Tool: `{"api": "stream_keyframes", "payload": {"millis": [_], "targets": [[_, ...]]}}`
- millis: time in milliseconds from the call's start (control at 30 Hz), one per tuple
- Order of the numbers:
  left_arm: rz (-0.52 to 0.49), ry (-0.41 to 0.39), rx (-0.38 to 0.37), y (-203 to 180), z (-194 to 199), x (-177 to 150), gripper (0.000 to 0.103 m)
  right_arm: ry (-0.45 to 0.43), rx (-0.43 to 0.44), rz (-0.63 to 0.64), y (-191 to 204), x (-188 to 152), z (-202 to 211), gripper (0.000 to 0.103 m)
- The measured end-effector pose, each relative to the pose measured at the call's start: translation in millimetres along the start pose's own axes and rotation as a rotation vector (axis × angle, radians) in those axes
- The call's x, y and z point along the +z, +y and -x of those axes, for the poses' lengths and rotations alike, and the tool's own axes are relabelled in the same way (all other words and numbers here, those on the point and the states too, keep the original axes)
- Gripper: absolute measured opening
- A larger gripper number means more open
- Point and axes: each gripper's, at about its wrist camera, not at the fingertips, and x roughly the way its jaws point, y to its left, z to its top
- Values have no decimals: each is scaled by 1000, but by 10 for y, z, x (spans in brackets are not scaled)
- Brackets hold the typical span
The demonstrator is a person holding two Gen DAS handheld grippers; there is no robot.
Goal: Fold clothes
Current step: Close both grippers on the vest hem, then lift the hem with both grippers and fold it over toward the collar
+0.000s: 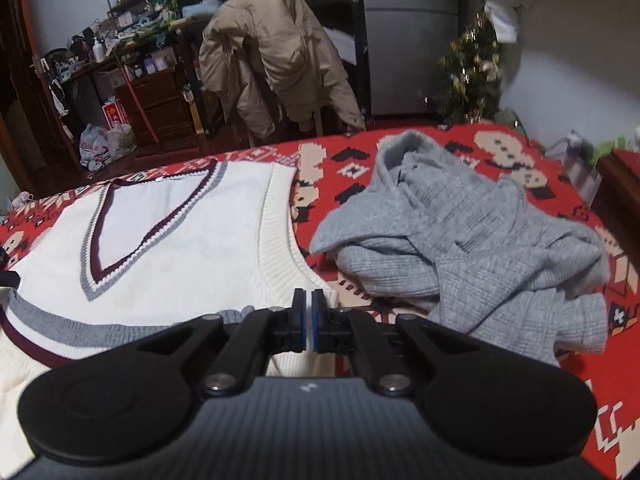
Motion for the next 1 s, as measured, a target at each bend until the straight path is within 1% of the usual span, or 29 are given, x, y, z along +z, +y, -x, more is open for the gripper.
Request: {"api": "stream_keyframes", "payload": {"millis": [33, 67, 100, 133, 200, 233, 267, 300, 367, 400, 433, 467, 500, 533, 567, 600, 633, 667, 733, 767, 800, 833, 867, 900, 933, 967, 1000], "targets": [[-16, -7, 0, -2, 30, 61, 24, 8, 32, -11, -36, 31, -5, 16], [-35, -14, -6, -4, 61, 124, 38, 16, 57, -23, -63, 78, 2, 27], [-52, -14, -15, -7, 89, 189, 72, 25, 75, -35, -84, 132, 16, 31], [-73, -12, 1, -26, 116, 258, 83, 34, 78, -31, -85, 199, 34, 35], [-133, -18, 64, -93, 163, 395, 83, 42, 55, 20, -28, 368, 61, 41], [-156, -13, 75, -112, 161, 464, 82, 43, 50, 48, 6, 460, 67, 45], [-176, -5, 82, -128, 154, 532, 82, 43, 44, 75, 41, 553, 73, 55], [-192, -12, 109, -148, 141, 584, 82, 43, 30, 99, 78, 646, 66, 61], [-230, -51, 162, -195, 113, 667, 82, 29, -7, 150, 162, 820, 29, 77], [-264, -73, 177, -227, 77, 698, 82, 18, -21, 177, 204, 899, 5, 80], [-302, -92, 193, -262, 32, 729, 82, 8, -16, 195, 234, 974, -25, 85], [-340, -110, 209, -297, -13, 759, 82, 3, 9, 203, 252, 1048, -68, 92], [-382, -122, 206, -325, -72, 783, 83, -5, 36, 207, 267, 1113, -118, 97], [-424, -101, 192, -356, -149, 813, 83, -22, 67, 216, 281, 1161, -162, 102], [-464, -69, 177, -388, -231, 846, 82, -39, 119, 226, 284, 1196, -204, 102], [-493, -42, 137, -422, -296, 879, 81, -47, 179, 226, 272, 1228, -256, 102], [-496, -25, 87, -445, -345, 917, 81, -52, 239, 219, 254, 1262, -315, 102], [-491, -10, 37, -465, -391, 955, 81, -48, 266, 217, 249, 1299, -385, 102], [-479, -32, 4, -517, -459, 1023, 81, -31, 225, 266, 288, 1360, -538, 102], [-489, -45, 3, -551, -496, 1056, 81, -18, 204, 304, 313, 1384, -613, 102], [-508, -51, 6, -589, -545, 1093, 79, 0, 189, 341, 337, 1408, -690, 102], [-518, -46, 6, -607, -605, 1129, 71, 15, 178, 375, 362, 1428, -755, 97], [-514, -34, -11, -596, -666, 1167, 66, 25, 175, 407, 377, 1444, -813, 86], [-505, -20, -32, -578, -726, 1205, 56, 33, 174, 439, 385, 1459, -873, 80], [-500, -7, -45, -552, -786, 1237, 45, 41, 174, 471, 392, 1474, -933, 66], [-495, 6, -56, -525, -845, 1265, 41, 50, 174, 504, 400, 1489, -993, 57], [-502, 18, -56, -497, -895, 1275, 38, 58, 173, 536, 407, 1504, -1053, 55]]}}
